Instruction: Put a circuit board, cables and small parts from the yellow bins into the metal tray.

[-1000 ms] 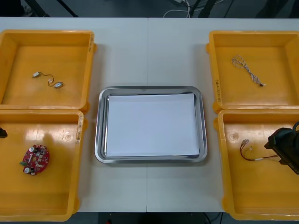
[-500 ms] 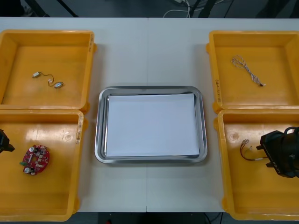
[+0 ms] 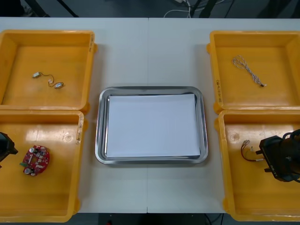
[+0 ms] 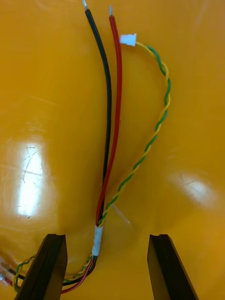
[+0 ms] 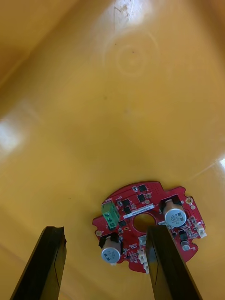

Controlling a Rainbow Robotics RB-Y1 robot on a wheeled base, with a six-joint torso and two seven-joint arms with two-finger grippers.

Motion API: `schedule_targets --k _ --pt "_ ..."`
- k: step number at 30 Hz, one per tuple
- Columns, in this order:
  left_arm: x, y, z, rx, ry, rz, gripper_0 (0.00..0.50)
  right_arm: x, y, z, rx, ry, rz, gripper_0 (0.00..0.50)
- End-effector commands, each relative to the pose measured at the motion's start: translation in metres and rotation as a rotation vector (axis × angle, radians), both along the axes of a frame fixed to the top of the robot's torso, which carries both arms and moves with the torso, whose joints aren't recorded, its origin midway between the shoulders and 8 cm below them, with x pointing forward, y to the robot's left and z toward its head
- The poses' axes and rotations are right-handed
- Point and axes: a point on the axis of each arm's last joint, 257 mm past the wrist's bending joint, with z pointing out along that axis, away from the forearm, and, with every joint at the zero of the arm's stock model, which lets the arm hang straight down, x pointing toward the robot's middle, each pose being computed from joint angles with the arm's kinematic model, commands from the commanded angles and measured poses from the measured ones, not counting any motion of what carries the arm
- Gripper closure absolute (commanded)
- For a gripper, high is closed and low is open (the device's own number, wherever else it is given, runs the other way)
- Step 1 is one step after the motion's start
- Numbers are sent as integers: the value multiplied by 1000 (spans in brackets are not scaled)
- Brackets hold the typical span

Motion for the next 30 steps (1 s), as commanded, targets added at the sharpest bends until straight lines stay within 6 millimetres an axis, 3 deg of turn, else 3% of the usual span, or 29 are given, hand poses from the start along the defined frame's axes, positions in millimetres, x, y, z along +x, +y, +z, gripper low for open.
schedule_targets --k 1,10,19,23,25,26,27,29,30 --pt "-4 -6 -18 -8 15 1 0 -3 10 -6 25 11 -33 0" --pt "8 -4 -35 -3 -3 -3 0 0 17 -10 51 17 -50 0" --pt "-1 -7 -48 -2 21 -12 0 5 22 -14 63 15 -52 0" --pt "-5 -8 -54 -2 21 -19 0 7 26 -18 65 10 -41 50" --pt "-6 -9 -57 -3 22 -23 0 8 27 -18 65 8 -39 139" --pt "-7 -9 -57 -3 21 -23 0 8 27 -18 65 8 -39 280" --pt "-7 -10 -58 -5 21 -26 0 8 28 -19 65 8 -39 377" --pt "-7 -11 -59 -9 21 -28 0 8 28 -19 65 8 -39 498" --pt "-7 -13 -59 -12 21 -28 0 8 28 -19 65 8 -39 500"
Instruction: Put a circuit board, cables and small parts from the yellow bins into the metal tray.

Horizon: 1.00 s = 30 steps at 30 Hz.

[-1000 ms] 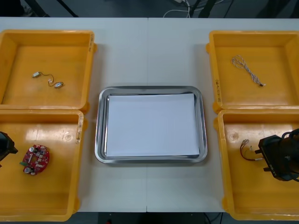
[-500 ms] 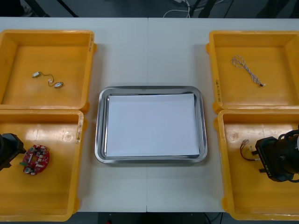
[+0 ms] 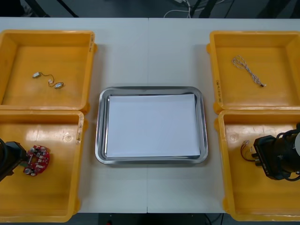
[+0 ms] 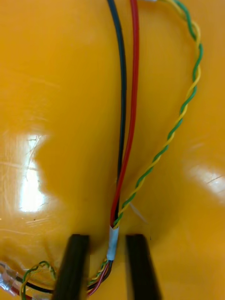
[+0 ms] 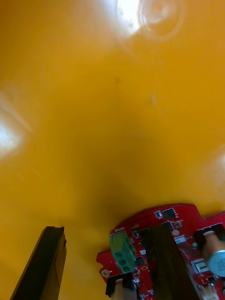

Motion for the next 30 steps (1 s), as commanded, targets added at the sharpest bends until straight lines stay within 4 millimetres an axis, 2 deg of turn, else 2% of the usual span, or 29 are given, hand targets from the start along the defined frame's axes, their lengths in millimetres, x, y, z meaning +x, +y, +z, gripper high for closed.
schedule_targets --k 1,8,10,16,17,18,20,30 --pt "-9 -9 -11 -11 12 -25 0 -3 15 -9 28 24 -1 500" --pt "-4 -15 -12 -20 -8 -27 0 -4 18 -11 37 27 -2 500" --pt "-3 -14 -12 -18 -9 -29 0 1 16 -4 28 11 2 500" --pt "-4 -14 -13 -15 -7 -31 0 -2 15 10 69 20 1 500" --pt "-4 -14 -13 -13 -7 -33 88 -2 15 11 68 17 3 500" --pt "-4 -14 -13 -14 -7 -34 300 -3 14 12 66 18 7 500" --pt "-4 -14 -13 -12 -6 -39 497 -2 12 16 60 12 12 500" --pt "-4 -13 -13 -7 -7 -45 500 0 -1 46 34 -7 57 500"
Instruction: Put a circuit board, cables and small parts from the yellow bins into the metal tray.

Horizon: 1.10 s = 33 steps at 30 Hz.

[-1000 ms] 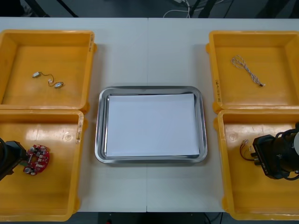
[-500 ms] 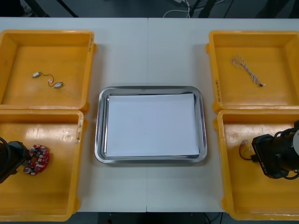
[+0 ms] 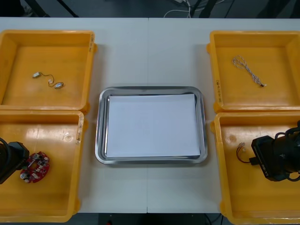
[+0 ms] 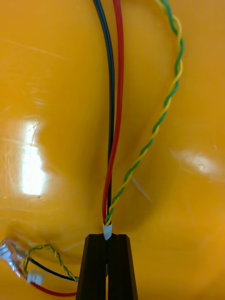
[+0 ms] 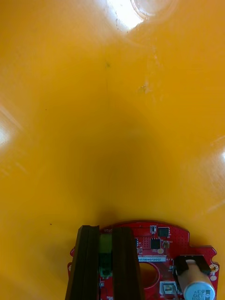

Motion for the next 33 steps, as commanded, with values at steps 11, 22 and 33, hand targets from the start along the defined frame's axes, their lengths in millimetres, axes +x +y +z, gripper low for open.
schedule_targets --k 11,22,33 --pt "-7 -3 -5 7 6 -46 500 5 -34 84 -72 -50 90 500" --pt "-6 14 31 8 26 -50 500 15 -46 133 -130 -134 202 500" --pt "-4 24 88 74 24 -103 500 17 -57 156 -195 -158 289 500"
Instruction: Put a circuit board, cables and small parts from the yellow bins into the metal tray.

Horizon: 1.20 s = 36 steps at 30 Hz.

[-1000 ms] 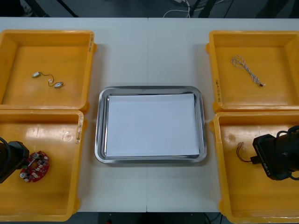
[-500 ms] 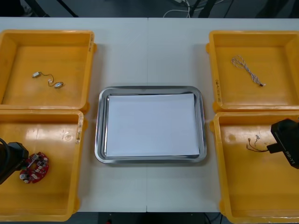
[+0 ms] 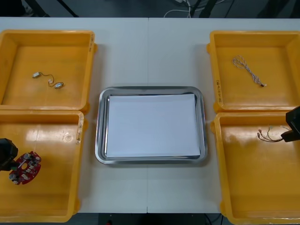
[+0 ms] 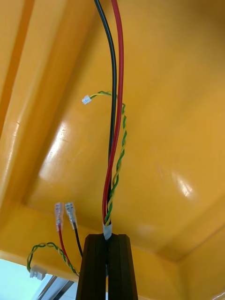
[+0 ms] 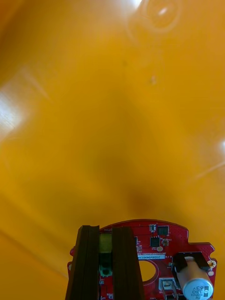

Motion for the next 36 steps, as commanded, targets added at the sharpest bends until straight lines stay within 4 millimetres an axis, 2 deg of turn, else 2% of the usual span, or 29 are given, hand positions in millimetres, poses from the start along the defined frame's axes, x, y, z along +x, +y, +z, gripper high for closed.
schedule_targets --k 1,6,12,19,21,30,36 --pt "16 20 58 126 -72 -108 500 9 -18 37 -98 -79 79 500" --pt "34 22 91 179 -132 -162 500 8 -20 50 -122 -87 138 500" --pt "51 11 111 212 -165 -249 500 5 -22 65 -151 -91 208 500" --pt "76 -21 133 240 -201 -393 500 3 -32 80 -259 -112 378 500" --pt "83 -37 139 244 -208 -452 500 4 -35 83 -295 -120 433 500" --pt "98 -92 161 229 -237 -638 500 8 -39 97 -412 -153 630 500" --pt "103 -120 164 253 -227 -731 500 13 -35 104 -485 -174 782 500"
